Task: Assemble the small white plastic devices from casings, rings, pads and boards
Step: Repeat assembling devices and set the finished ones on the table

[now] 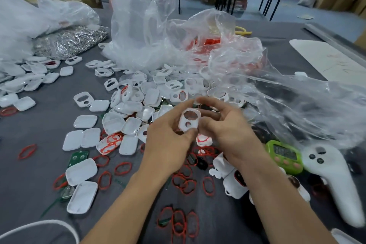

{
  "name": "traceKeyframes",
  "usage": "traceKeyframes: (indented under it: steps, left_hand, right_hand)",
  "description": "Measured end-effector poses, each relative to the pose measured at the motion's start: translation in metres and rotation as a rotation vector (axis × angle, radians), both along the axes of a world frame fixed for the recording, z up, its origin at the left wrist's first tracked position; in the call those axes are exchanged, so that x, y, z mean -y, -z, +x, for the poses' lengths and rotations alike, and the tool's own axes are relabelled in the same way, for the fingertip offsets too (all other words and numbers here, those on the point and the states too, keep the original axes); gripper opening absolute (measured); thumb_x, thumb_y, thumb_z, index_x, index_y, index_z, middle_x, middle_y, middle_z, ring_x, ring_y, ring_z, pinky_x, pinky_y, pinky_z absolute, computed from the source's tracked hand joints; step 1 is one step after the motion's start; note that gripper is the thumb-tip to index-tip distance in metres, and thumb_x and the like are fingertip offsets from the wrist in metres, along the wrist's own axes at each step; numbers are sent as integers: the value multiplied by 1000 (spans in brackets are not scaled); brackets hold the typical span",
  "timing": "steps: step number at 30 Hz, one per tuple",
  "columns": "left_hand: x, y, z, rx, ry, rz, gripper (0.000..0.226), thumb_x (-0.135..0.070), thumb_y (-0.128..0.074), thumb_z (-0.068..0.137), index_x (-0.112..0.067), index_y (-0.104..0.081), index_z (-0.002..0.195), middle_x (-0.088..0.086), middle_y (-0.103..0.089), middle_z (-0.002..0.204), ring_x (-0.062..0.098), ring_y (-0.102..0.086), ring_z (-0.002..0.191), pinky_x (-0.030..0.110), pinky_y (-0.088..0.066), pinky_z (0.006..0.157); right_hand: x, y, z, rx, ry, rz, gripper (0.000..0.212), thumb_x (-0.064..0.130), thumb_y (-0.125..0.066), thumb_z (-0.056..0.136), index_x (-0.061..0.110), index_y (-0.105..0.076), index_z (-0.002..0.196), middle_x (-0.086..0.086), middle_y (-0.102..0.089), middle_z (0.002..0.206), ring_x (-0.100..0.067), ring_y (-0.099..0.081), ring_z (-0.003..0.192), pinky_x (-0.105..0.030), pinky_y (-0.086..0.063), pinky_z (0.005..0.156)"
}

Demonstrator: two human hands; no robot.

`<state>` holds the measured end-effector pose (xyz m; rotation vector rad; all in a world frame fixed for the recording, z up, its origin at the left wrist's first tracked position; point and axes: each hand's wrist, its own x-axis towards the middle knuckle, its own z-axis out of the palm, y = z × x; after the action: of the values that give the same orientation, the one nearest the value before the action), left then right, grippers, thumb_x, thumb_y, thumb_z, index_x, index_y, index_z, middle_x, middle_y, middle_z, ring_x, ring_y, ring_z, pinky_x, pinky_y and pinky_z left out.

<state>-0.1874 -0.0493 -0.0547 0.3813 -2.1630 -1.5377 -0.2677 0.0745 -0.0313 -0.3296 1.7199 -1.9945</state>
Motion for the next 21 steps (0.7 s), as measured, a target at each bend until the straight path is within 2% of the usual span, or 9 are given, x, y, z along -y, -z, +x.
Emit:
traceKeyframes:
  steps: [2,4,6,9,11,13,15,17,21]
  left_hand:
    - [6,0,-2,-37,-93,101,53,0,-77,79,-45,-75,108,-20,-78,93,-1,-73,82,17,-57,71]
    - [14,0,-4,-55,-198,262,46,7,-73,80,-36,-80,97,-9,-80,86,6,-73,74,24,-60,68]
    - [21,-2,-6,-67,-258,493,44,16,-65,81,-24,-79,94,3,-79,88,14,-73,68,25,-60,63]
    - [26,-7,-5,-44,-242,707,38,21,-58,83,-10,-74,96,17,-77,99,19,-75,69,23,-60,61]
    - [26,-7,-5,-23,-212,767,30,18,-56,86,-3,-72,99,22,-75,110,26,-78,84,25,-61,64]
    - [27,-7,-5,-23,-154,805,20,12,-58,90,-1,-71,98,24,-73,113,32,-76,99,27,-61,66]
    - [26,-6,-5,-31,-88,799,14,8,-61,93,-1,-72,93,19,-77,100,30,-77,94,28,-61,67]
    - [25,-6,-4,-23,-52,764,18,10,-60,93,-2,-73,95,10,-79,91,23,-78,87,28,-62,67]
    - [24,-5,-4,-2,-26,665,35,19,-58,88,-10,-76,97,5,-79,89,18,-77,84,27,-62,69]
  right_hand:
    - [-4,0,0,-306,123,266,40,-5,-76,82,24,-75,110,8,-80,88,-5,-76,85,-21,-60,76]
    - [-10,-3,2,-642,209,552,26,7,-80,80,30,-80,92,18,-76,78,6,-71,76,-11,-56,73]
    - [-14,-7,4,-805,153,748,20,12,-78,82,31,-81,85,20,-74,79,3,-66,70,-6,-49,67]
    - [-12,-10,6,-790,4,950,29,7,-69,88,32,-82,94,8,-72,92,-2,-58,71,-17,-51,73]
    - [-8,-11,10,-758,-74,1046,31,4,-68,89,30,-81,98,3,-75,106,-10,-66,85,-26,-56,84]
    - [-6,-11,12,-755,-110,1076,28,5,-69,89,29,-80,97,2,-74,105,-14,-68,94,-28,-56,87]
    - [-6,-10,11,-742,-114,1082,20,12,-72,89,29,-79,95,4,-68,96,-16,-67,92,-30,-55,83]
    - [-6,-8,10,-733,-101,1090,12,19,-74,90,29,-78,96,6,-64,91,-16,-64,90,-29,-53,81]
    - [-5,-4,10,-757,-3,1049,10,26,-75,89,29,-77,99,3,-68,102,-19,-63,98,-32,-52,85]
